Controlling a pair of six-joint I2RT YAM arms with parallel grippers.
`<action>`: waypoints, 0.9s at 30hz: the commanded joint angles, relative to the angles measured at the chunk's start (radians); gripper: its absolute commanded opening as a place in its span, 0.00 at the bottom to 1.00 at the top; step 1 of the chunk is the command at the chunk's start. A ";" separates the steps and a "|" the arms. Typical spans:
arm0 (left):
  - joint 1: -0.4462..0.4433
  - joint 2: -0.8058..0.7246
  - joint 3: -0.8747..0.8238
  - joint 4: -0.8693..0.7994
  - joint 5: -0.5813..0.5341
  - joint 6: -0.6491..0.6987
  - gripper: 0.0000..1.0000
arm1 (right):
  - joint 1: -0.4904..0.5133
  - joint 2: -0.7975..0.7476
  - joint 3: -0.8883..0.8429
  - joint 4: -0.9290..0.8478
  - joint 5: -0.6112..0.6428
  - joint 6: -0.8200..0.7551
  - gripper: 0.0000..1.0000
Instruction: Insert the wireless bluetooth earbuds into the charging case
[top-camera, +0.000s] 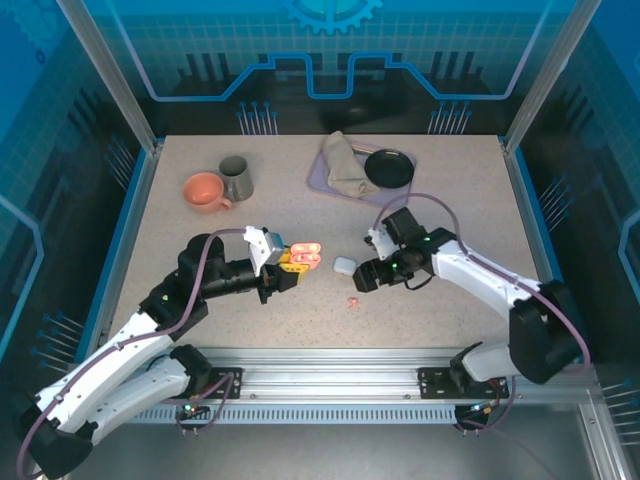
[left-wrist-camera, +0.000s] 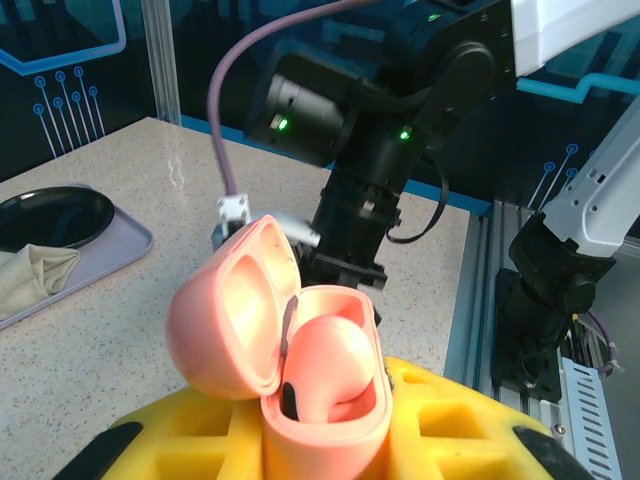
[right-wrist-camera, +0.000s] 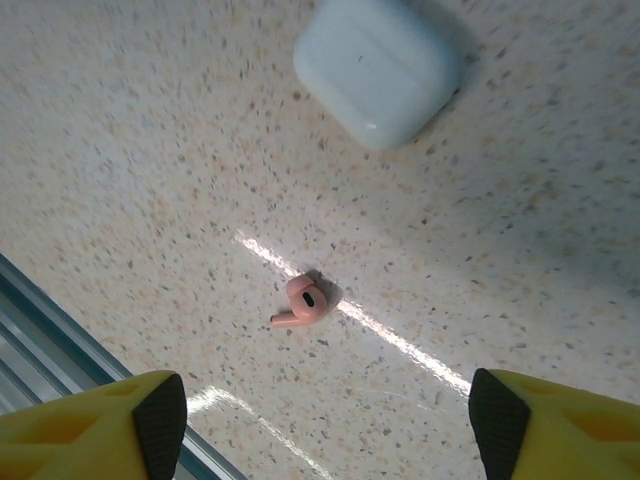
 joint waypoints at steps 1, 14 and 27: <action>-0.006 -0.012 -0.005 -0.008 -0.013 0.026 0.00 | 0.068 0.074 0.075 -0.073 0.079 0.002 0.75; -0.006 -0.025 -0.014 -0.025 -0.022 0.033 0.00 | 0.199 0.310 0.222 -0.169 0.218 0.027 0.56; -0.006 -0.042 -0.026 -0.026 -0.023 0.031 0.00 | 0.228 0.381 0.249 -0.174 0.198 0.048 0.45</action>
